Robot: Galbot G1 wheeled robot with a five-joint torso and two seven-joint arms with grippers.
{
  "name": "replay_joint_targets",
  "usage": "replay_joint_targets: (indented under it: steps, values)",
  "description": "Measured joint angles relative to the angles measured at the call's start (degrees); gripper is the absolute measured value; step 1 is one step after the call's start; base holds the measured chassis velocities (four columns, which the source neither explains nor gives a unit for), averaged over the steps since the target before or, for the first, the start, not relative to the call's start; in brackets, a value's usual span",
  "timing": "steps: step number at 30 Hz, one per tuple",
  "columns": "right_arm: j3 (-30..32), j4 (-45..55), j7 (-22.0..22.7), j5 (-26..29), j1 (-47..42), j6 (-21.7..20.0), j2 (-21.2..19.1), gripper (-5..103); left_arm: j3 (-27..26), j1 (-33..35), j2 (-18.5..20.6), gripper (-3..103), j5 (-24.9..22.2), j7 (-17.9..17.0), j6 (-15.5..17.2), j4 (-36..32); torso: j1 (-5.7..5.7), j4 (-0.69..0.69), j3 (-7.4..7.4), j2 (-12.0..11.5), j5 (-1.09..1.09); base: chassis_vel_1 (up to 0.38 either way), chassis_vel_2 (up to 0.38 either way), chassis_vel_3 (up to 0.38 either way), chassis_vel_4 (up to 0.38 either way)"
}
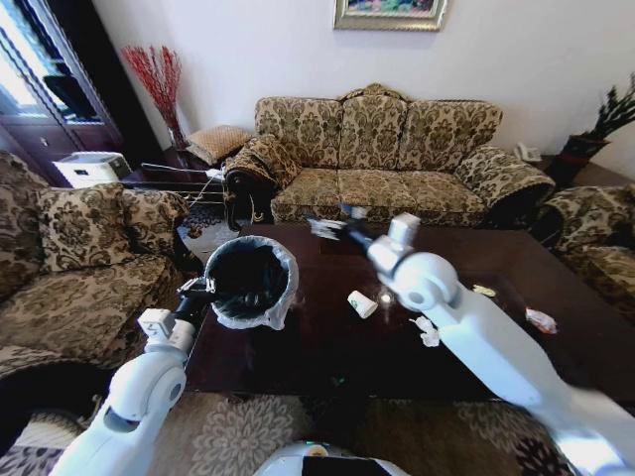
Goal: Move to the front of the table and place the trash on the table into the trash bin.
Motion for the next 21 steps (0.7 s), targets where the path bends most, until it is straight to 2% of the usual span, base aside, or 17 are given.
replay_joint_targets:
  steps: [1,2,4,5,7,11,16,21]
  values:
    - [1.78,-2.97,-1.25,-2.44,-3.25,0.85,0.32,100,-0.02,0.05,0.03,2,0.0,-0.07,0.0,-0.18,0.0,0.02,0.0,0.0,-0.01,0.0,0.0,0.0,0.0]
    - [1.78,-2.97,-1.25,-2.44,-3.25,0.85,0.32,100,-0.02,0.05,0.03,2,0.0,-0.07,0.0,-0.18,0.0,0.02,0.0,0.0,-0.01,0.0,0.0,0.0,0.0]
    - [4.88,-8.61,-3.1,-8.36,-10.88,3.47,2.15,100,-0.02,0.29,0.2,2,0.0,-0.14,-0.01,-0.63,0.0,0.04,0.01,0.0,0.03,0.0,0.0,0.0,0.0]
    - [4.88,-8.61,-3.1,-8.36,-10.88,3.47,2.15,100,-0.02,0.29,0.2,2,0.0,-0.14,-0.01,-0.63,0.0,0.04,0.01,0.0,0.03,0.0,0.0,0.0,0.0]
    - [8.02,-10.17,-5.31,-11.65,-17.6,4.91,3.65,100,-0.07,0.64,0.31,2,0.01,-0.15,-0.08,-0.93,0.01,0.01,0.01,-0.01,0.0,0.0,0.0,0.0,0.0]
    - [11.13,-10.64,-8.09,-12.79,-23.44,6.51,5.5,100,0.0,1.04,0.12,2,0.35,0.0,-0.28,-0.99,-0.02,0.02,0.0,0.0,-0.02,0.0,0.0,0.0,0.0]
    - [10.95,-13.59,-10.45,-14.23,-24.19,8.0,7.56,100,0.58,1.1,0.08,2,0.85,0.47,-0.37,-1.04,-0.01,0.03,0.0,0.0,-0.04,0.0,0.0,0.0,0.0]
    - [6.8,-20.91,-12.88,-15.12,-19.55,9.82,10.17,100,0.87,1.06,0.25,2,1.08,0.68,-0.52,-1.27,0.0,0.04,0.0,0.0,-0.02,0.0,0.0,0.0,0.0]
